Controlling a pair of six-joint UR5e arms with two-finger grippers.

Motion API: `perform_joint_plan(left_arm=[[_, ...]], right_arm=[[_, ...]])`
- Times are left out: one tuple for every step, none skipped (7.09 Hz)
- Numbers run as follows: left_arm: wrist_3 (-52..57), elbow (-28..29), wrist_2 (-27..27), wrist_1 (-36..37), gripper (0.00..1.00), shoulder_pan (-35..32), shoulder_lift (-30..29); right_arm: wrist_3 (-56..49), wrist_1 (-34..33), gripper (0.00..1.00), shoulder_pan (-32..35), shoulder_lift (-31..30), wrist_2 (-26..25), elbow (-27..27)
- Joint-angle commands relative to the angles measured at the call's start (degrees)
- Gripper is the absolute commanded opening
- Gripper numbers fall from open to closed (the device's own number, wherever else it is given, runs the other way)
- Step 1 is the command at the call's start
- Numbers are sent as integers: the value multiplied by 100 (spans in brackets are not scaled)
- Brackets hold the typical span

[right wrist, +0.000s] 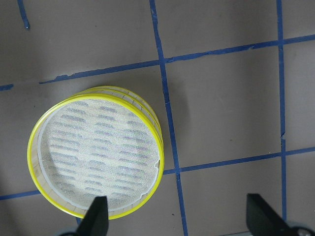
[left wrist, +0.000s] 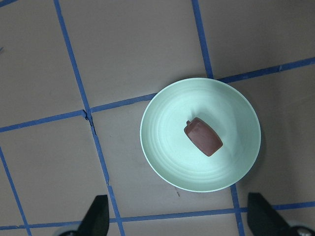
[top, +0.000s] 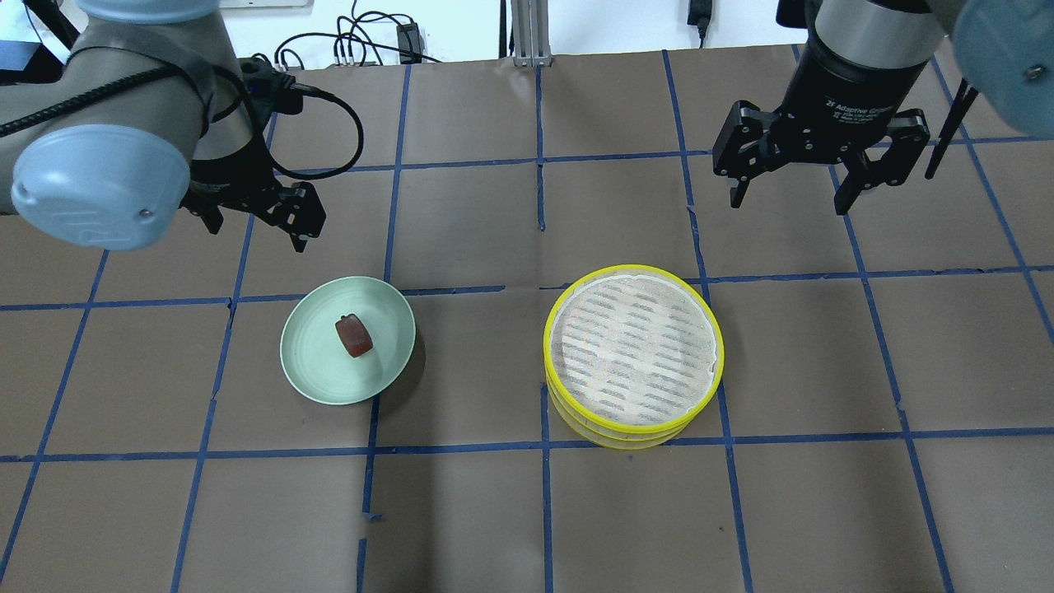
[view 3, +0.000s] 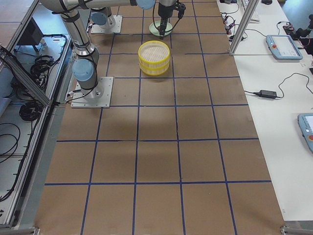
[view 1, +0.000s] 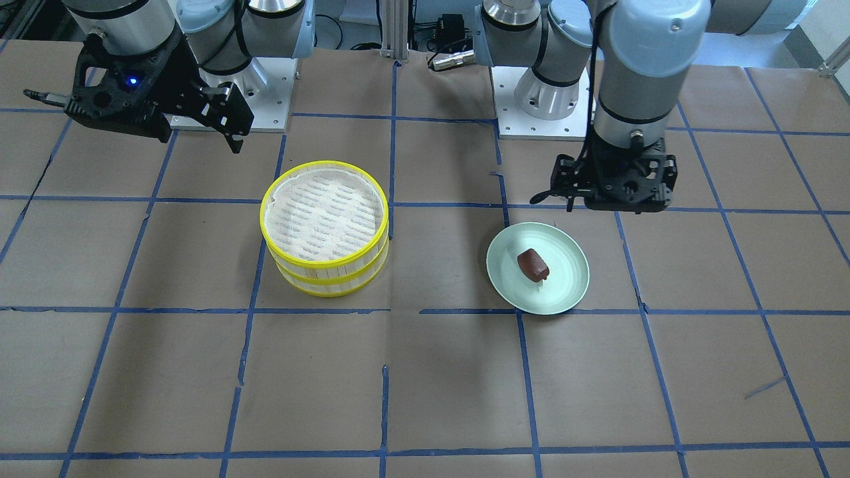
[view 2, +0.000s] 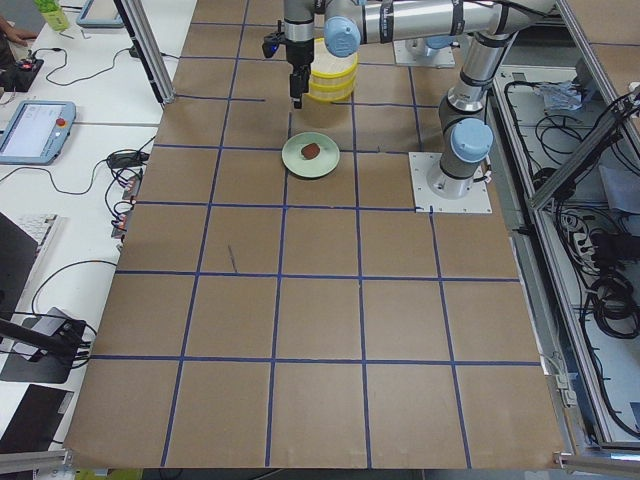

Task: Place buns in different layers of steamer

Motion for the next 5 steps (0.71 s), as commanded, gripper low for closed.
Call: perform_joint_plan(left_arm=[[496, 67, -49, 134, 100, 1050, -19], [778, -11, -353, 430, 100, 1621, -141], [694, 119, -1166, 747, 100, 1862, -430], [484, 24, -1287, 1107, 100, 1873, -737], [352, 15, -1549, 1537, 100, 1873, -1019]], right_arm=[[-9, -79, 100, -112, 44, -44, 0], [-18, -97, 100, -174, 105, -53, 9], [-18, -106, 100, -200, 210, -35, 0], [-26, -115, 100, -201, 254, -44, -17], [-35, -332, 100, -209, 255, -35, -35]])
